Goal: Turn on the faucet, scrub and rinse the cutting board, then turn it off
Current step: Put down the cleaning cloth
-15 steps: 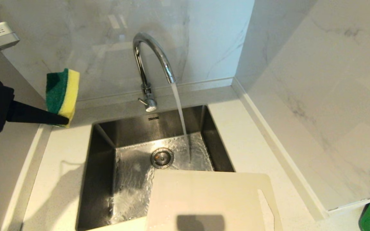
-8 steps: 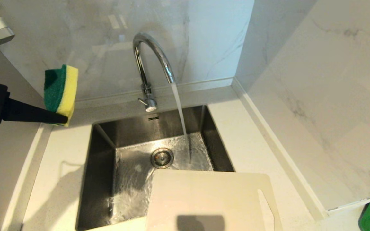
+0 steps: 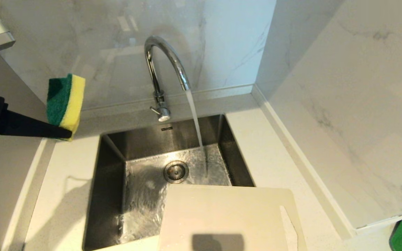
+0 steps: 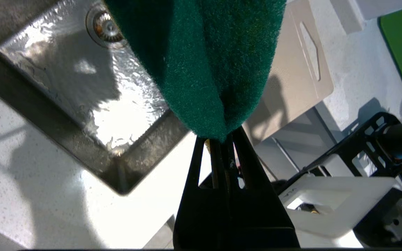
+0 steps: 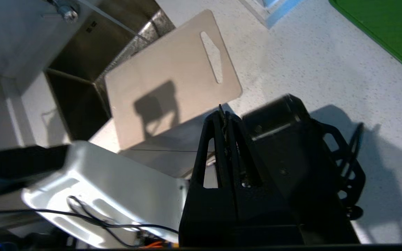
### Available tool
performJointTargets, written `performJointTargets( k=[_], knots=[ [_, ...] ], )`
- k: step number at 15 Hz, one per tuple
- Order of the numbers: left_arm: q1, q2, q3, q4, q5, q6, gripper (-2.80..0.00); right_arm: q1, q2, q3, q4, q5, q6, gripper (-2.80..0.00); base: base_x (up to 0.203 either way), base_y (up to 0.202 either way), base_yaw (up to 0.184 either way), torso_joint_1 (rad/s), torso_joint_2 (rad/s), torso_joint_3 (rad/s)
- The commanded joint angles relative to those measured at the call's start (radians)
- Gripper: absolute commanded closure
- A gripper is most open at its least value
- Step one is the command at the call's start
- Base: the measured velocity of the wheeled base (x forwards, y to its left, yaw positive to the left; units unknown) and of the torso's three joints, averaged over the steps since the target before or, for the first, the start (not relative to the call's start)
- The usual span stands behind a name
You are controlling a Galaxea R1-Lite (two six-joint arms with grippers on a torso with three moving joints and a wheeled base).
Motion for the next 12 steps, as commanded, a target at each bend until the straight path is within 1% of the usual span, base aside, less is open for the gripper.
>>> performJointTargets(
  k=[1, 2, 3, 4, 5, 7, 9, 11, 12],
  knots=[
    [-0.005, 0.000, -0.022, 0.026, -0.001, 0.016, 0.00, 0.010, -0.126, 0.112, 0.007, -0.024, -0.054, 0.00, 0.000, 0.000, 0.000, 0.000, 0.00, 0.000],
    [-0.006, 0.006, -0.050, 0.046, -0.001, 0.034, 0.00, 0.013, -0.123, 0.194, 0.005, -0.030, -0.115, 0.00, 0.000, 0.000, 0.000, 0.000, 0.00, 0.000],
    [-0.006, 0.021, -0.075, 0.061, -0.001, 0.040, 0.00, 0.014, -0.121, 0.283, -0.048, -0.032, -0.162, 0.00, 0.000, 0.000, 0.000, 0.000, 0.00, 0.000],
    [-0.006, 0.040, -0.107, 0.068, -0.001, 0.041, 0.00, 0.015, -0.120, 0.394, -0.161, -0.033, -0.211, 0.00, 0.000, 0.000, 0.000, 0.000, 0.00, 0.000],
    [-0.006, 0.057, -0.133, 0.071, -0.001, 0.041, 0.00, 0.015, -0.120, 0.523, -0.305, -0.033, -0.269, 0.00, 0.000, 0.000, 0.000, 0.000, 0.00, 0.000],
    [-0.006, 0.054, -0.130, 0.072, 0.015, 0.042, 0.00, 0.015, -0.119, 0.769, -0.612, -0.034, -0.384, 0.00, 0.000, 0.000, 0.000, 0.000, 0.00, 0.000],
    [-0.006, 0.047, -0.125, 0.075, 0.017, 0.040, 0.00, 0.015, -0.119, 0.988, -0.888, -0.034, -0.475, 0.00, 0.000, 0.000, 0.000, 0.000, 0.00, 0.000],
    [-0.006, 0.041, -0.125, 0.089, 0.019, 0.039, 0.00, 0.015, -0.119, 1.139, -1.073, -0.033, -0.534, 0.00, 0.000, 0.000, 0.000, 0.000, 0.00, 0.000],
    [-0.006, 0.039, -0.125, 0.095, 0.019, 0.039, 0.00, 0.015, -0.119, 1.193, -1.124, -0.032, -0.560, 0.00, 0.000, 0.000, 0.000, 0.000, 0.00, 0.000]
  ],
)
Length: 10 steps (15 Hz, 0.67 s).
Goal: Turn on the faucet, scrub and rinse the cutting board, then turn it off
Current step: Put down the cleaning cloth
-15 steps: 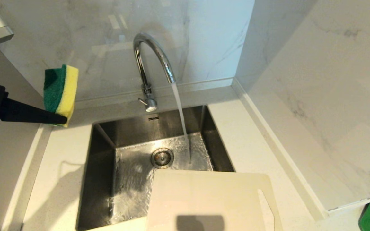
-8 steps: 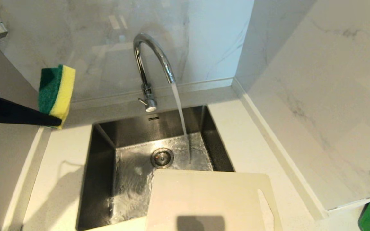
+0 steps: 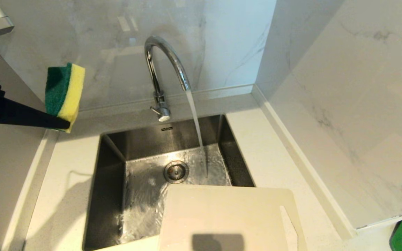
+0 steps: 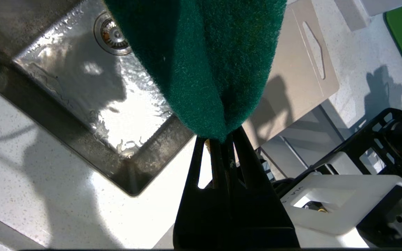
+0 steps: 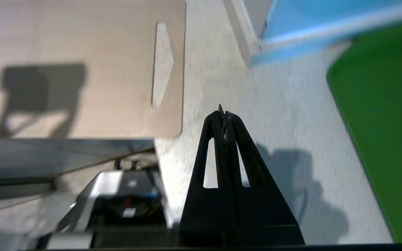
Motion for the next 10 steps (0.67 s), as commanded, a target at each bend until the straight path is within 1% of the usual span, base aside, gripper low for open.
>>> performJointTargets(
  k=[1, 2, 3, 5, 10],
  knots=[
    [0.000, -0.004, 0.002, 0.009, -0.001, 0.000, 0.00, 0.000, 0.000, 0.155, -0.173, 0.000, -0.036, 0.00, 0.000, 0.000, 0.000, 0.000, 0.00, 0.000],
    [0.000, -0.004, 0.003, 0.010, -0.001, -0.001, 0.00, 0.000, 0.000, 0.212, -0.226, -0.001, -0.041, 0.00, 0.000, 0.000, 0.000, 0.000, 0.00, 0.000],
    [0.000, -0.006, 0.010, 0.010, -0.001, -0.001, 0.00, 0.000, 0.001, 0.236, -0.293, -0.003, -0.032, 0.00, 0.000, 0.000, 0.000, 0.000, 0.00, 0.000],
    [0.000, -0.010, 0.018, 0.009, -0.003, -0.002, 0.00, 0.002, 0.000, 0.234, -0.288, -0.008, 0.013, 0.00, 0.000, 0.000, 0.000, 0.000, 0.00, 0.000],
    [-0.006, -0.021, 0.027, 0.009, -0.004, -0.011, 0.00, 0.000, 0.000, 0.234, -0.289, -0.008, 0.015, 0.00, 0.000, 0.000, 0.000, 0.000, 0.00, 0.000]
  ],
)
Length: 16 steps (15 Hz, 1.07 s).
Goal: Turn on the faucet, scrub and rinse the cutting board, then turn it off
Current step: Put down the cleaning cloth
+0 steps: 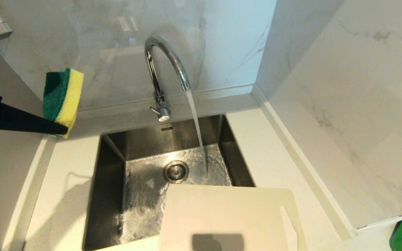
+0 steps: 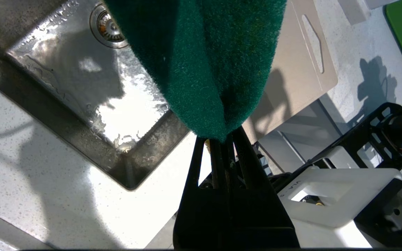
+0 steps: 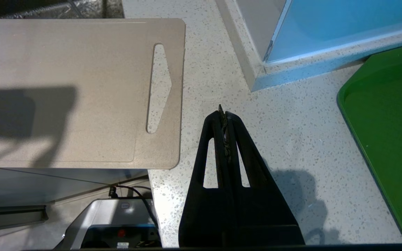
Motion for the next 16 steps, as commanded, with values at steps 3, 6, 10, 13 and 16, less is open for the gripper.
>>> performJointTargets(
  k=[3, 6, 10, 13, 16],
  knots=[
    [-0.001, 0.001, 0.024, 0.000, 0.002, -0.007, 0.00, 0.000, 0.000, 0.001, 0.006, 0.000, 0.000, 0.00, 0.000, 0.000, 0.000, 0.000, 0.00, 0.000],
    [-0.015, 0.059, 0.054, -0.037, 0.076, 0.015, 0.00, 0.000, 0.000, 0.001, 0.006, 0.000, 0.000, 0.00, 0.000, 0.000, 0.000, 0.000, 0.00, 0.000],
    [-0.014, 0.165, 0.103, -0.153, 0.114, 0.017, 0.00, -0.001, 0.000, 0.001, 0.006, 0.000, 0.000, 0.00, 0.000, 0.000, 0.000, 0.000, 0.00, 0.000],
    [0.042, 0.328, 0.096, -0.195, 0.173, 0.015, 0.00, 0.000, 0.000, 0.001, 0.006, 0.000, 0.000, 0.00, 0.000, 0.000, 0.000, 0.000, 0.00, 0.000],
    [0.119, 0.509, 0.053, -0.197, 0.320, 0.006, 0.00, -0.001, 0.000, 0.001, 0.006, 0.000, 0.000, 0.00, 0.000, 0.000, 0.000, 0.000, 0.00, 0.000]
  ],
)
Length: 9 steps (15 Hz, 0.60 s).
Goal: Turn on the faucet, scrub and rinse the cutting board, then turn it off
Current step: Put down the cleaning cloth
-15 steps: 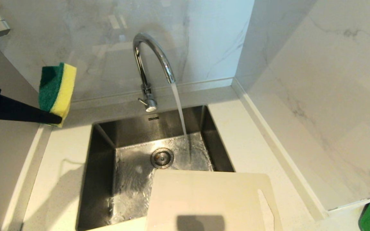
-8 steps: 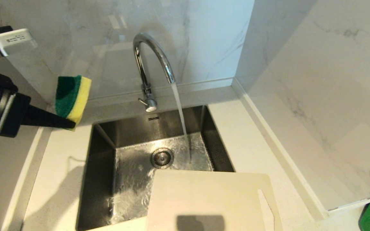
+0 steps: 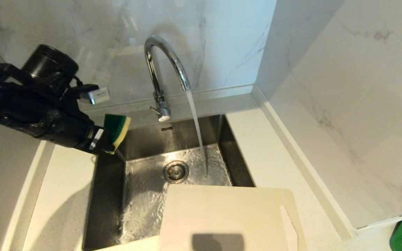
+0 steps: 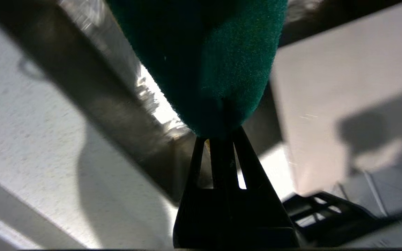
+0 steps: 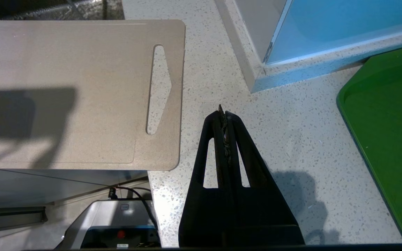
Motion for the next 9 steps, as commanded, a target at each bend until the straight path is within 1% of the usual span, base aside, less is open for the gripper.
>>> performJointTargets(
  k=[1, 2, 3, 4, 7, 9],
  knots=[
    [0.068, 0.200, -0.026, 0.006, 0.135, -0.025, 0.00, -0.001, 0.001, 0.000, 0.002, 0.000, 0.000, 0.00, 0.000, 0.000, 0.000, 0.000, 0.00, 0.000],
    [0.103, 0.248, -0.035, 0.007, 0.161, -0.070, 0.00, 0.000, 0.001, 0.000, 0.002, 0.000, 0.000, 0.00, 0.000, 0.000, 0.000, 0.000, 0.00, 0.000],
    [0.139, 0.285, -0.047, 0.006, 0.173, -0.119, 0.00, 0.000, 0.001, 0.000, 0.002, 0.000, 0.000, 0.00, 0.000, 0.000, 0.000, 0.000, 0.00, 0.000],
    [0.181, 0.312, -0.058, 0.003, 0.179, -0.151, 0.00, 0.000, 0.001, 0.000, 0.002, 0.000, 0.000, 0.00, 0.000, 0.000, 0.000, 0.000, 0.00, 0.000],
    [0.295, 0.352, -0.064, -0.013, 0.182, -0.183, 0.00, 0.000, 0.001, 0.000, 0.002, 0.000, 0.000, 0.00, 0.000, 0.000, 0.000, 0.000, 0.00, 0.000],
    [0.358, 0.360, -0.056, -0.016, 0.182, -0.198, 0.00, 0.000, 0.001, 0.000, 0.002, 0.000, 0.000, 0.00, 0.000, 0.000, 0.000, 0.000, 0.00, 0.000]
  ],
)
